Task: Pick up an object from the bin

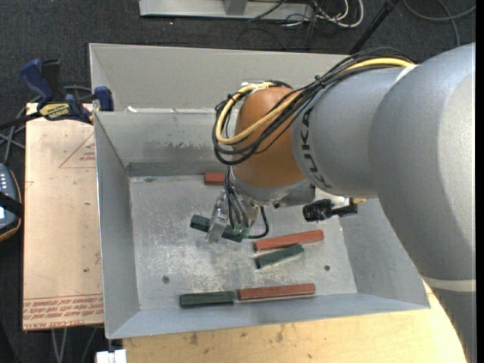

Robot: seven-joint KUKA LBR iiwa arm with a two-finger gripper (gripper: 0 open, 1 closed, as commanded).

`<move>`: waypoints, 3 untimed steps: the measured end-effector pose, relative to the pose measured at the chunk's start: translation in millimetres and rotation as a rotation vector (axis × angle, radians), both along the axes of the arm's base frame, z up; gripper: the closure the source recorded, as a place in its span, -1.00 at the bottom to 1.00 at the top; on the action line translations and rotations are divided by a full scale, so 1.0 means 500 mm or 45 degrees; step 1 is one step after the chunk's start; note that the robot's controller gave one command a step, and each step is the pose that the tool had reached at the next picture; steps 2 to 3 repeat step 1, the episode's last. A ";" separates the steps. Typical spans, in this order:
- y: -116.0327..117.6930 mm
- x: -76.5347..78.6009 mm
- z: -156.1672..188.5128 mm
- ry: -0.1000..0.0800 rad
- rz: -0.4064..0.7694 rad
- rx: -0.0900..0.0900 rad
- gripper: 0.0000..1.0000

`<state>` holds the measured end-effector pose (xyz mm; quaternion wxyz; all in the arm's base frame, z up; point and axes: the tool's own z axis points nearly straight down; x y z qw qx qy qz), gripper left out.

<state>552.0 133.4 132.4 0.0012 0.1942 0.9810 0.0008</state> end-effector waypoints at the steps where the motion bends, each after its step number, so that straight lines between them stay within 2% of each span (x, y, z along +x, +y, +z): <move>1: 0.000 0.000 0.017 -0.001 0.001 0.000 1.00; 3: 0.000 0.000 0.017 -0.001 0.001 0.000 1.00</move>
Offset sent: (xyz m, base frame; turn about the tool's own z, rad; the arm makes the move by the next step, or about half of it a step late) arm 0.0000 0.0000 0.0663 0.0000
